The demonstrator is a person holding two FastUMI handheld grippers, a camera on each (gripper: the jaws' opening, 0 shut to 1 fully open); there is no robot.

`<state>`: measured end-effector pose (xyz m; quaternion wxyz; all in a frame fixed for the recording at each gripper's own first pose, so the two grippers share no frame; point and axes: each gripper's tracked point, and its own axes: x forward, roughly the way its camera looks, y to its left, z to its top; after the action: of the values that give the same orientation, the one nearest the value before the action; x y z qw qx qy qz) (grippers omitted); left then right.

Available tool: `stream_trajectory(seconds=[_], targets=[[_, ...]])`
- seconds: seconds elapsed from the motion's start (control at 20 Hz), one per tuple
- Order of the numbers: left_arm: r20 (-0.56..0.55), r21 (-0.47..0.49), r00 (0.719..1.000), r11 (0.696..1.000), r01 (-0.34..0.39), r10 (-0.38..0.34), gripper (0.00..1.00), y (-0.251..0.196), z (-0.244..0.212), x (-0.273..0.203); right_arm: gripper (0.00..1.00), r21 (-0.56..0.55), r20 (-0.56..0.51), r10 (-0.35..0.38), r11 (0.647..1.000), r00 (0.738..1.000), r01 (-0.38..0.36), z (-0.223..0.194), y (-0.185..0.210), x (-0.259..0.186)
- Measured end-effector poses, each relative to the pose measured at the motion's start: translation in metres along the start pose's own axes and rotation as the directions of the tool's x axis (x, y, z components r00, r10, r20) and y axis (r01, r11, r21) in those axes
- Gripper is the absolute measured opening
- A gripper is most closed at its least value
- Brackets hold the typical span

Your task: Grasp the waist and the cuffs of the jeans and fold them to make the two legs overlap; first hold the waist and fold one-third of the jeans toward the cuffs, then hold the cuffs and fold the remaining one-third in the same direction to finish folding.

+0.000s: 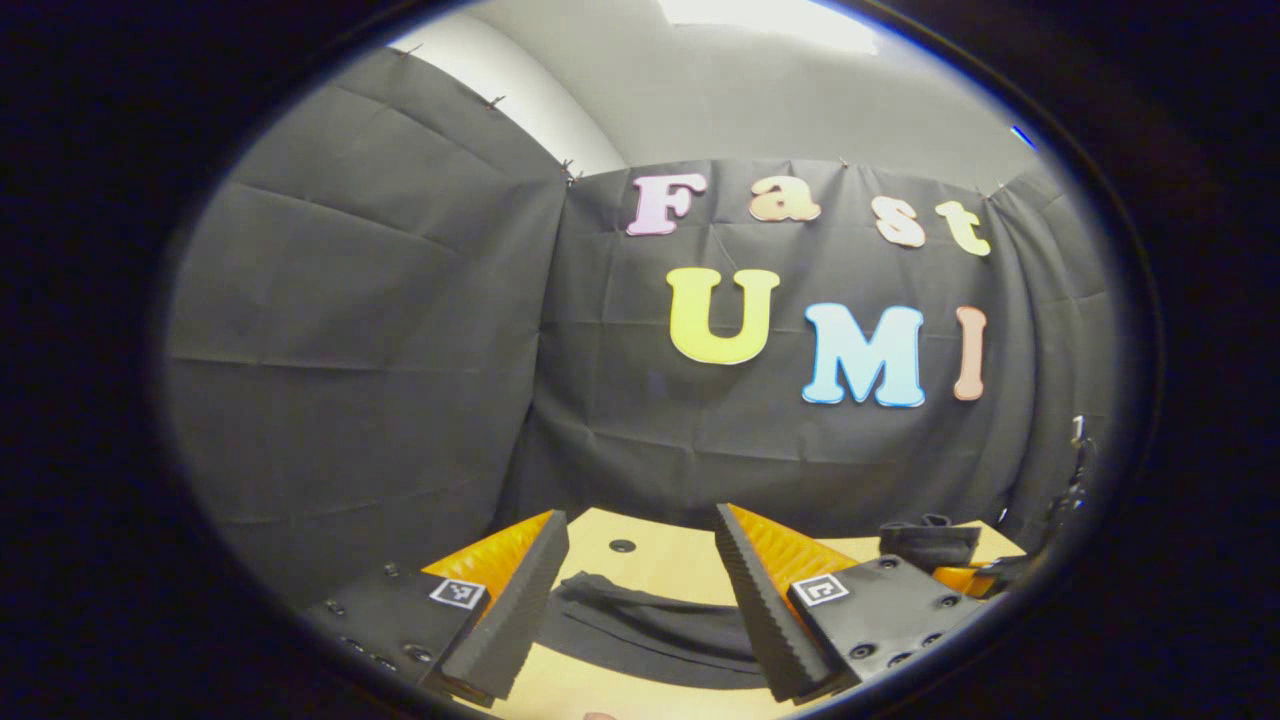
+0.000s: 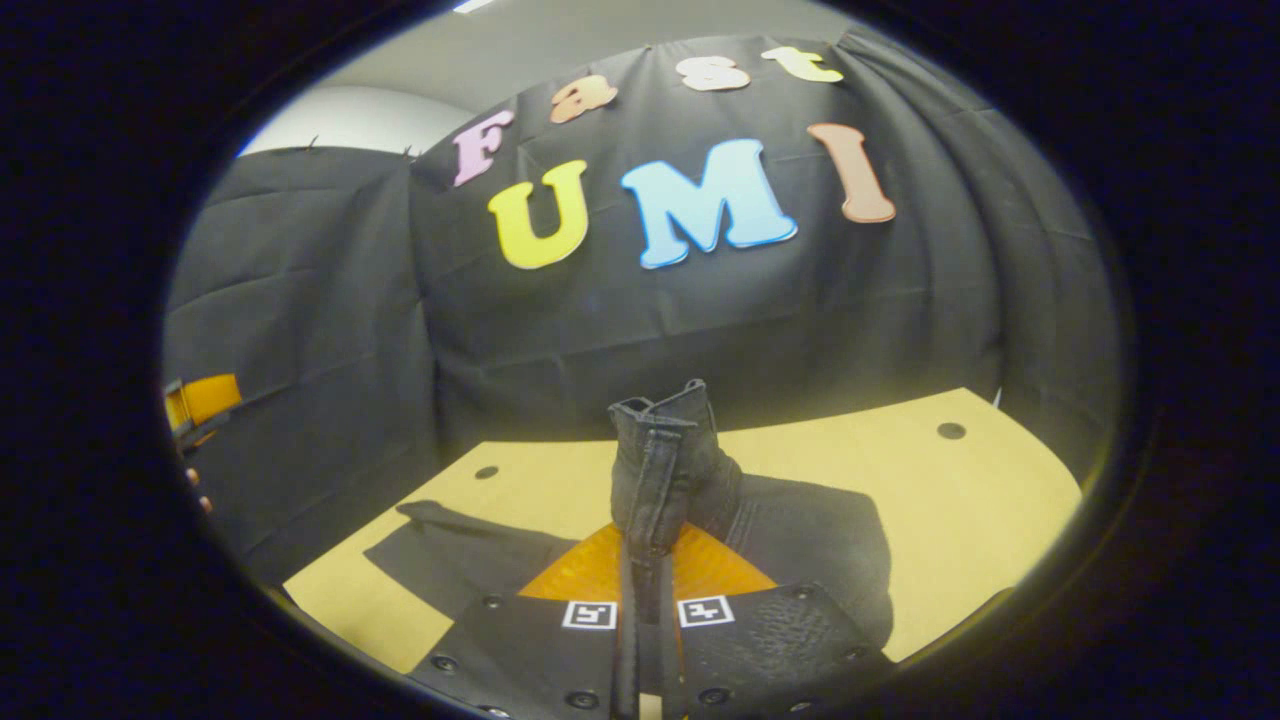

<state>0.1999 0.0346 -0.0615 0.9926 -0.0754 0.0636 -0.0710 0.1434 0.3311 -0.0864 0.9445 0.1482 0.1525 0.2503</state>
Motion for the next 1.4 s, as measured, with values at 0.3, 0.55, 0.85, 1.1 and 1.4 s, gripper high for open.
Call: stream_trajectory(seconds=[0.3,0.55,0.85,1.1,1.4], targets=[[-0.061,-0.083,0.998,0.997,-0.006,0.001,0.95,0.009,-0.019,-0.001,0.09,-0.048,-0.177,0.07,0.996,0.982,-0.08,-0.072,0.022,0.02],[-0.142,-0.147,0.99,0.988,-0.043,0.022,0.95,0.025,-0.046,0.003,0.48,-0.01,-0.262,0.155,0.987,0.953,-0.163,-0.09,0.04,0.0],[-0.35,-0.434,0.936,0.879,-0.199,0.04,0.95,0.075,-0.115,0.036,0.95,-0.083,-0.132,0.126,0.987,0.983,-0.137,-0.024,0.023,-0.041],[-0.496,-0.684,0.868,0.629,-0.368,-0.031,1.0,0.115,-0.195,0.062,0.95,-0.033,-0.005,-0.011,0.999,1.0,0.011,0.034,-0.021,-0.079],[-0.595,-0.756,0.799,0.396,-0.52,-0.086,0.98,0.143,-0.28,0.099,0.95,0.041,0.007,-0.167,0.985,0.986,0.167,0.047,-0.057,-0.114]])
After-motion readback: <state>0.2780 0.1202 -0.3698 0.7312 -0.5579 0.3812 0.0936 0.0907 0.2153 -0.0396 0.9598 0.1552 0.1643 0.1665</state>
